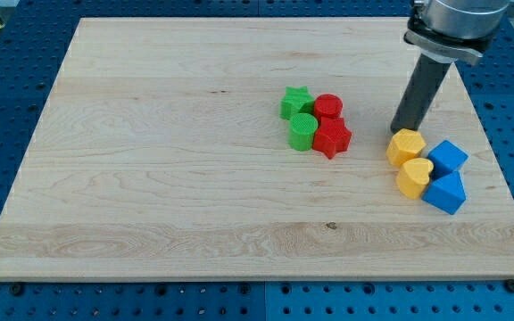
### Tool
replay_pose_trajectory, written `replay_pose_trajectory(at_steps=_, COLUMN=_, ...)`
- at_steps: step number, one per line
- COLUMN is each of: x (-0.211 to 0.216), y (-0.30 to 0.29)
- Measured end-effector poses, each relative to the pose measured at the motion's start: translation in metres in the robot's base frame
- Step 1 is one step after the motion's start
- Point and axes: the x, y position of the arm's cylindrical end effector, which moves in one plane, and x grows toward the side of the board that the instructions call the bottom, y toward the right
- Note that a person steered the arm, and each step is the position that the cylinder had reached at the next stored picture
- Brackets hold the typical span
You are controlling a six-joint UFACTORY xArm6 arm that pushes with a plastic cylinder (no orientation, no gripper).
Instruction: Push the yellow blocks to the down
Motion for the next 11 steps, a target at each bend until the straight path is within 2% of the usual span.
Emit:
replay_pose_trajectory(at_steps=9, x=0.073, y=-0.007)
replay_pose_trajectory(at_steps=10, x=0.04, y=-0.007)
replay_pose_trajectory(at_steps=11, x=0.043, y=-0.007)
